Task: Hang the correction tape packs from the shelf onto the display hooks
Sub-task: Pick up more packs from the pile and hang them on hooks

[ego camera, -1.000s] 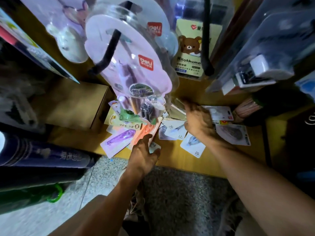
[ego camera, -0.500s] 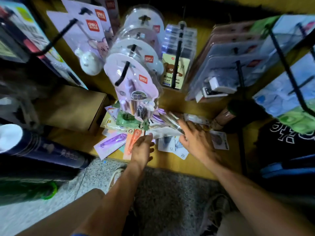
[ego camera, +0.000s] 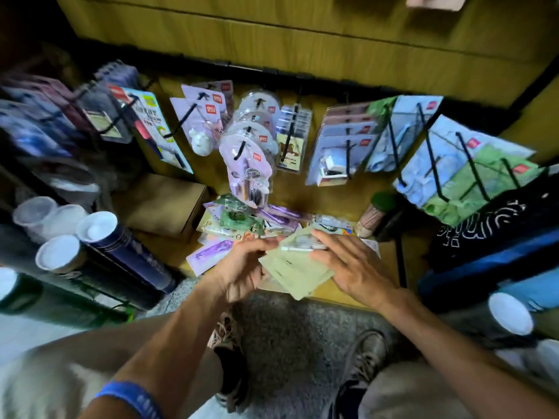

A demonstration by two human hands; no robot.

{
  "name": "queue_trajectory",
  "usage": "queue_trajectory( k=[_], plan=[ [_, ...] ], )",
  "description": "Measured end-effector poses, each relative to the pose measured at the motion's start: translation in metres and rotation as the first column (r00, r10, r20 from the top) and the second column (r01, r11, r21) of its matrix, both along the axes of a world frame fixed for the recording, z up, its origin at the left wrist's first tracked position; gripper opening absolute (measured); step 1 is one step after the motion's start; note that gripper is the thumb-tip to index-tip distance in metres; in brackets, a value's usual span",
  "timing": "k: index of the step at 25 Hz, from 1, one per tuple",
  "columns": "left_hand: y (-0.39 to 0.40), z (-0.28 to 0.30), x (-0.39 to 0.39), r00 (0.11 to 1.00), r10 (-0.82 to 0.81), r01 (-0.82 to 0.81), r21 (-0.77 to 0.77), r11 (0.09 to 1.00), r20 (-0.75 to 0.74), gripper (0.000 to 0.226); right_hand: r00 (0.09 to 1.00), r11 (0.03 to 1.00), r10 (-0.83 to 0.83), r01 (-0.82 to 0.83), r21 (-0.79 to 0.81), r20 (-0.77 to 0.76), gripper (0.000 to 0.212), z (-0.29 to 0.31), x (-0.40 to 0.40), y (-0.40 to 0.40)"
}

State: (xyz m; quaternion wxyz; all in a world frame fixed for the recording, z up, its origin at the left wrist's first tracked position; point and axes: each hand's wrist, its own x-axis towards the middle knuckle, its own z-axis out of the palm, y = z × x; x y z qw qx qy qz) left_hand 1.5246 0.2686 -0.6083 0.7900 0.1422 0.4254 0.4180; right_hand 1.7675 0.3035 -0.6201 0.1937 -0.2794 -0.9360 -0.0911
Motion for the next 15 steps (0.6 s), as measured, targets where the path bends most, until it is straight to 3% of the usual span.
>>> queue_trajectory(
  k=[5,8,11,13,15],
  plan=[
    [-0.035,0.054,0.021,0.992,-0.095,0.104,0.118,0.988,-0.081,0.026,0.995,0.993,0.083,-0.077,0.09,-0.062,0.021,0.063,0.018,-0.044],
    [-0.049,0.078,0.034,0.983,-0.143,0.166,0.21,0.964,-0.119,0.05,0.994,0.993,0.041,-0.03,0.112,-0.098,0.024,0.088,0.029,-0.056],
    [-0.057,0.095,0.042,0.991,-0.116,0.128,0.269,0.954,-0.063,0.054,0.989,0.982,-0.038,0.064,0.178,-0.146,0.029,0.107,0.038,-0.066],
    [-0.064,0.104,0.049,0.993,-0.112,0.115,0.279,0.953,-0.028,0.053,0.963,0.986,-0.102,0.132,0.105,-0.248,0.04,0.117,0.042,-0.08],
    [-0.071,0.11,0.055,0.992,-0.12,0.126,0.3,0.946,-0.039,0.054,0.864,0.969,-0.247,0.225,-0.103,-0.439,0.045,0.122,0.044,-0.094]
  ],
)
